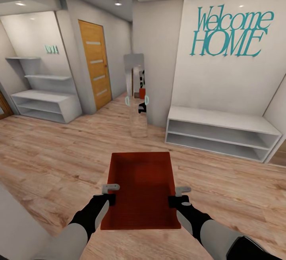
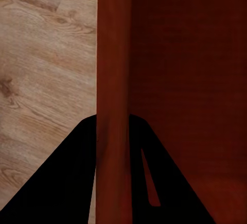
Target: Move the two storage containers from the living room to the garage. In the garage, place one container on the floor and stack the other container on top of it (either order is fine).
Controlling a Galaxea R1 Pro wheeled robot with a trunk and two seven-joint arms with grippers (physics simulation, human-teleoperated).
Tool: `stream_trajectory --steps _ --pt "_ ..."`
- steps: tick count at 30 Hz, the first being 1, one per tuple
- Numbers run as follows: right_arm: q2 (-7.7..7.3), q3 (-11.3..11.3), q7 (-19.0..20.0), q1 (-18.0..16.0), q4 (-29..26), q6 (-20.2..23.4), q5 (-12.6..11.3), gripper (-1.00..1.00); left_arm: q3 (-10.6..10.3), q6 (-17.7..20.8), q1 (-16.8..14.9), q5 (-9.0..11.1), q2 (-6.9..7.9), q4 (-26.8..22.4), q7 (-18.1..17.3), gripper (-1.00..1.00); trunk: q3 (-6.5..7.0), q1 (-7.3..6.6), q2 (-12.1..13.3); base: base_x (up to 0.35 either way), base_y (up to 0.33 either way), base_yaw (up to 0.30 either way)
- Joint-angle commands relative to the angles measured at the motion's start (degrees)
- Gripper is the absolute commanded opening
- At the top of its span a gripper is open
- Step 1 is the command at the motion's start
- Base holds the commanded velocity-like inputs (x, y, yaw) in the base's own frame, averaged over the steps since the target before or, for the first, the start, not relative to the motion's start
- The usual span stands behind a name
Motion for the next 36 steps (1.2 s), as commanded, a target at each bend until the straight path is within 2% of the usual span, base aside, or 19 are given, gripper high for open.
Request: stream_trajectory --steps 1,11,26,36 --pt "-0.82 -1.82 -1.4 -0.12 -0.17 -0.17 0.87 -1.0 -0.15 0.55 0.01 -0.74 0.45 0.37 0.53 -1.0 -0.09 0.06 -0.1 0.323 0.0 0.0" --pt "-0.88 -1.82 -1.4 -0.1 -0.17 -0.17 0.87 -1.0 -0.15 0.55 0.01 -0.74 0.45 0.37 0.54 -1.0 -0.09 0.06 -0.1 0.322 0.0 0.014" --pt "-0.93 -1.85 -1.43 -0.12 -0.17 -0.17 0.87 -1.0 -0.15 0.55 0.01 -0.74 0.45 0.37 0.51 -1.0 -0.09 0.06 -0.1 0.323 0.0 0.173" --pt "-0.93 -1.82 -1.4 -0.12 -0.17 -0.17 0.87 -1.0 -0.15 0.55 0.01 -0.75 0.45 0.37 0.54 -1.0 -0.09 0.06 -0.1 0.323 0.0 0.02"
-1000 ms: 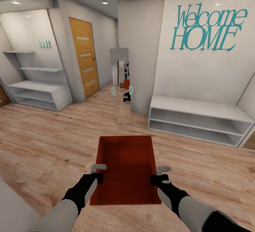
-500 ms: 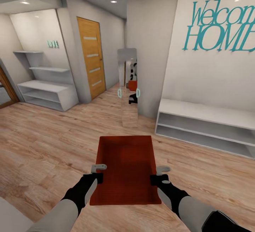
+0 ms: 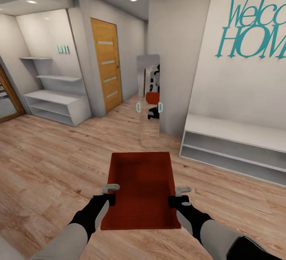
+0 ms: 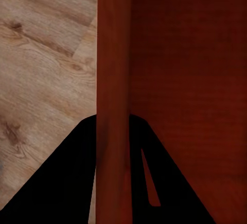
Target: Move the two storage containers from the living room to the garage. In the garage, place one container on the floor and stack the other container on top of it (either order is fine).
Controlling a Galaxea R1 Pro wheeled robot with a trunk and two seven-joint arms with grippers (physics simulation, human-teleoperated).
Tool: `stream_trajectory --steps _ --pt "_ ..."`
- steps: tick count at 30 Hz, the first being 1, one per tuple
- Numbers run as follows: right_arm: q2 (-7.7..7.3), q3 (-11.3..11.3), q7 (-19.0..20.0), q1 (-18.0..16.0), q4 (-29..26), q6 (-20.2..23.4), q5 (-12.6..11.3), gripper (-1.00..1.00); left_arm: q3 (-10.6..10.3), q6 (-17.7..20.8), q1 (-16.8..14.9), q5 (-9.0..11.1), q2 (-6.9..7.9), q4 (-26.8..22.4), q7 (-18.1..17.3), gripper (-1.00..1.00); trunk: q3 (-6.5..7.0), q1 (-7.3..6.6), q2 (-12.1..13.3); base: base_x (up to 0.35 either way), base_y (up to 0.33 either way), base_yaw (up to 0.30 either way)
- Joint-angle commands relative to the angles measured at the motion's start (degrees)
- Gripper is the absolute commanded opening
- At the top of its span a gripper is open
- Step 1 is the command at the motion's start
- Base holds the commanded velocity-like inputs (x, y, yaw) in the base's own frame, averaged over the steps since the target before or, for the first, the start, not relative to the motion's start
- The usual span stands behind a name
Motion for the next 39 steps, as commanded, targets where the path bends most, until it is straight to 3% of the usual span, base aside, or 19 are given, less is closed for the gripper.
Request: stream_trajectory --steps 1,9,39 --pt "-0.91 -1.82 -1.43 -0.12 -0.17 -0.17 0.86 -1.0 -0.14 0.55 0.01 -0.75 0.47 0.36 0.52 -1.0 -0.09 0.06 -0.1 0.322 0.0 0.0" --pt "-0.9 -1.88 -1.5 -0.12 -0.17 -0.17 0.85 -1.0 -0.14 0.55 0.02 -0.75 0.47 0.36 0.48 -1.0 -0.09 0.06 -0.1 0.323 0.0 0.064" --pt "-0.91 -1.84 -1.52 -0.12 -0.17 -0.17 0.87 -1.0 -0.14 0.55 0.01 -0.77 0.47 0.36 0.51 -1.0 -0.09 0.06 -0.1 0.323 0.0 0.267"
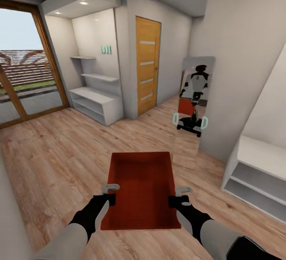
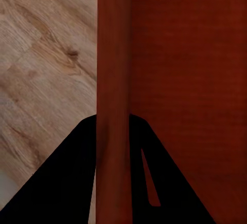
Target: Move the two storage containers from the living room to the garage. In the garage, place one container on the floor and stack the other container on top of it (either order is fine).
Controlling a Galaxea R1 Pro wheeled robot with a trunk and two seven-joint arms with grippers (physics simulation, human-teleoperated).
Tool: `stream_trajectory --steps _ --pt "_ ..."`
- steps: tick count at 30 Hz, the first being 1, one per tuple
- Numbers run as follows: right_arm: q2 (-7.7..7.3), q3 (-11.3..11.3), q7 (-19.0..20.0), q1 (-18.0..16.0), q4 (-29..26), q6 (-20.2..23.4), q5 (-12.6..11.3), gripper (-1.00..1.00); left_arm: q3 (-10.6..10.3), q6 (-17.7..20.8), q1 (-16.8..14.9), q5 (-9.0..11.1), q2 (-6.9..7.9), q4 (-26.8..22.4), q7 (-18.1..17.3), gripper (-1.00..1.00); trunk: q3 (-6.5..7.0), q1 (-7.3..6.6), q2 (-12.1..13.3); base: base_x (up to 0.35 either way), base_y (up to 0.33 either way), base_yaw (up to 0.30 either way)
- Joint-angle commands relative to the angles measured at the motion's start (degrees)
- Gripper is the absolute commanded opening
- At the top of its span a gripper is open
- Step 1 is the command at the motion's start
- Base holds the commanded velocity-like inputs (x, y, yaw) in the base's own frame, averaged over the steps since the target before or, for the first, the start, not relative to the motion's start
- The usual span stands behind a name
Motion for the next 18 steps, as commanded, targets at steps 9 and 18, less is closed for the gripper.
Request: stream_trajectory --steps 9,18 --pt "-1.03 -1.87 -1.52 -0.11 -0.18 -0.15 0.82 -1.0 -0.15 0.53 0.01 -0.72 0.47 0.38 0.48 -1.0 -0.09 0.06 -0.1 0.323 0.0 0.257" --pt "-1.01 -1.82 -1.52 -0.11 -0.18 -0.13 0.85 -1.0 -0.15 0.53 0.01 -0.73 0.47 0.38 0.49 -1.0 -0.09 0.06 -0.1 0.322 0.0 0.028"
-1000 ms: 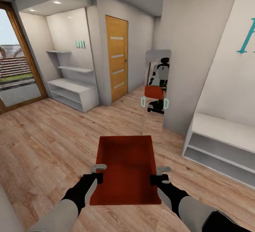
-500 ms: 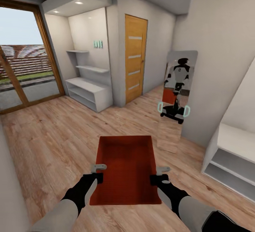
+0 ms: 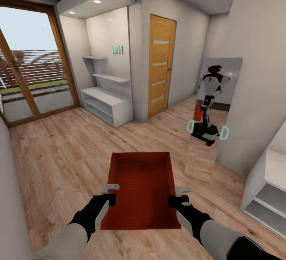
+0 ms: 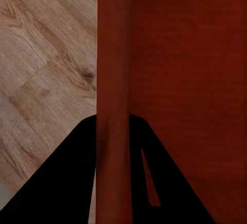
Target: Move the two storage containers from the living room to the garage. In the garage, place one container on the floor and stack the other container on top of it (either order is fine).
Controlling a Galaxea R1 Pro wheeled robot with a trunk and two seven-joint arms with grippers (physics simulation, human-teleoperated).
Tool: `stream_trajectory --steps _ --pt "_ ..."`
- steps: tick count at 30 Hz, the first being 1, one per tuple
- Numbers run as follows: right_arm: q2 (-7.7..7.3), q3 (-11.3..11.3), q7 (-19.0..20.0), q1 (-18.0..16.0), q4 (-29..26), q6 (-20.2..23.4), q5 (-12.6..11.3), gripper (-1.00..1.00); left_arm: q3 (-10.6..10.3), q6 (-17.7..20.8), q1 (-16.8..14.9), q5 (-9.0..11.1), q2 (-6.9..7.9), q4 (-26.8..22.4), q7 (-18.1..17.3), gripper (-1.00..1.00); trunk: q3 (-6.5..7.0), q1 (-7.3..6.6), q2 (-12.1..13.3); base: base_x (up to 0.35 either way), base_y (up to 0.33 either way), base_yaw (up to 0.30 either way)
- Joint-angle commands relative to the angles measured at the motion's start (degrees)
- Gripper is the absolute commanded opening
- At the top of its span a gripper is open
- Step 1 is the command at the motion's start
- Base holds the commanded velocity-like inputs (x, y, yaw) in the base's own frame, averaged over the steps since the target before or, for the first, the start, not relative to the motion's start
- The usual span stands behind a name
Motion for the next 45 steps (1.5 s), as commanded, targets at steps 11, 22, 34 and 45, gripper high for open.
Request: stream_trajectory --steps 11,22,34,45 --pt "-1.13 -1.93 -1.43 -0.12 -0.17 -0.2 0.86 -1.0 -0.11 0.56 0.01 -0.83 0.41 0.3 0.47 -1.0 -0.09 0.06 -0.1 0.323 0.0 0.0" --pt "-1.13 -1.91 -1.43 -0.11 -0.17 -0.21 0.83 -1.0 -0.11 0.56 0.01 -0.82 0.41 0.3 0.54 -1.0 -0.09 0.06 -0.1 0.322 0.0 0.0" --pt "-1.12 -1.9 -1.43 -0.11 -0.17 -0.21 0.84 -1.0 -0.11 0.56 0.01 -0.82 0.41 0.3 0.55 -1.0 -0.09 0.06 -0.1 0.322 0.0 0.0" --pt "-1.13 -1.92 -1.43 -0.1 -0.17 -0.21 0.87 -1.0 -0.11 0.56 0.01 -0.82 0.41 0.3 0.55 -1.0 -0.09 0.06 -0.1 0.322 0.0 0.0"
